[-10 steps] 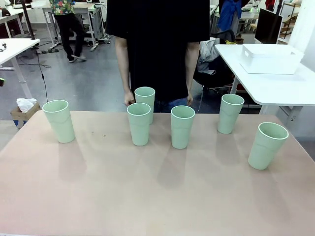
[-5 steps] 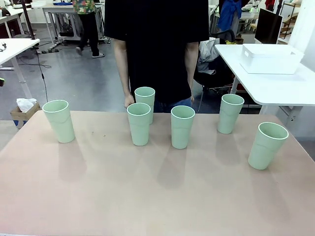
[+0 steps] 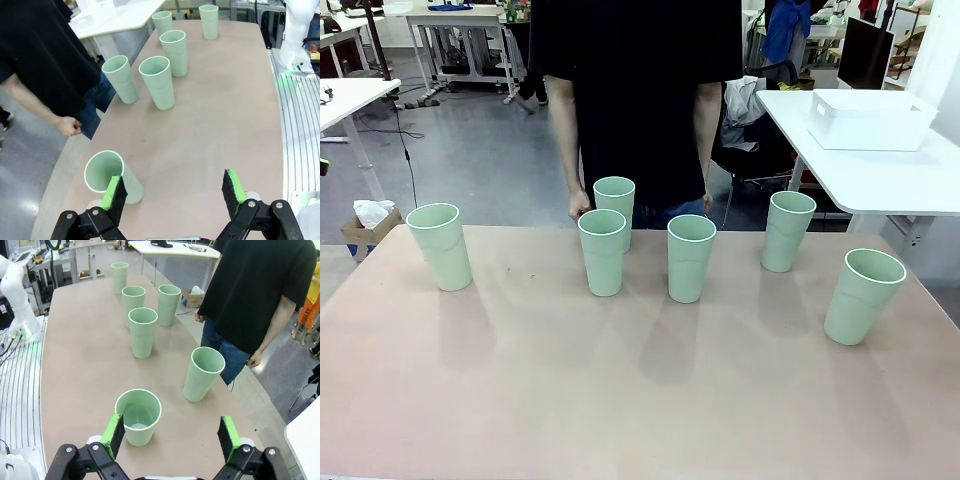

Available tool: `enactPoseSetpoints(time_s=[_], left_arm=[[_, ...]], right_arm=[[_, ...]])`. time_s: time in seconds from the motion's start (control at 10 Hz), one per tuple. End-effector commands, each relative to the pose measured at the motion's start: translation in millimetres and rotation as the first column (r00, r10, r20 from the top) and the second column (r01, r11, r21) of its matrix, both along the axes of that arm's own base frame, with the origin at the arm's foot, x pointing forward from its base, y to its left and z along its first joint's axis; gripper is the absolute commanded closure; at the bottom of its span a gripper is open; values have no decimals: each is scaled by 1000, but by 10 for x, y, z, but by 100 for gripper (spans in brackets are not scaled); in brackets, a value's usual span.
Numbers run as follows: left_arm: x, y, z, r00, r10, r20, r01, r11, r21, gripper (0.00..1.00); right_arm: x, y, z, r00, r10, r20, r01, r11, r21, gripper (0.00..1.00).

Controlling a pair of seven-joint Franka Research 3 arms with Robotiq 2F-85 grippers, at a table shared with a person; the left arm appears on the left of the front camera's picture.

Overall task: Stack the cups and store them in the basket.
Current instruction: Pick up two Reusable plastic cups , one in each hand.

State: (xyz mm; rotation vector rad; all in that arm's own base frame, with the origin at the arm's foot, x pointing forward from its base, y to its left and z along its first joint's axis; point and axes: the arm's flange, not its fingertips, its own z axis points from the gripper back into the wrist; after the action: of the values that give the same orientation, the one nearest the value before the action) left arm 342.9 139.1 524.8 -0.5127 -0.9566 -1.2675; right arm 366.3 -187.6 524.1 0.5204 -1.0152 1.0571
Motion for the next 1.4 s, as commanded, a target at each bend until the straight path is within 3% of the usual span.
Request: enactPoseSetpoints(time_s=[0.0,0.1,0.3,0.5,0.9,1.3], left_arm=[[0,0,0,1000,0,0,0,1000,0,0],[187,42,7,999,20,32,-21,999,36,0],[610,95,-27,998,-44,42,41,996,84,0],[945,169,-145,989,-147,14,146,987,70,0],[1345,398,-674,975,-216,46,216,976,21,0],[1666,621,-1175,963,-268,-2,266,959,-99,0]], right_arm=[[0,0,0,1000,0,0,0,1000,0,0],[175,-55,13,1000,-10,-10,10,1000,-10,0],[653,-183,-86,989,139,-52,-137,990,34,0],[971,-246,-275,962,268,-46,-263,961,89,0],[1342,-424,-887,909,405,-102,-387,908,161,0],[1542,-655,-1492,869,484,-100,-450,858,246,0]])
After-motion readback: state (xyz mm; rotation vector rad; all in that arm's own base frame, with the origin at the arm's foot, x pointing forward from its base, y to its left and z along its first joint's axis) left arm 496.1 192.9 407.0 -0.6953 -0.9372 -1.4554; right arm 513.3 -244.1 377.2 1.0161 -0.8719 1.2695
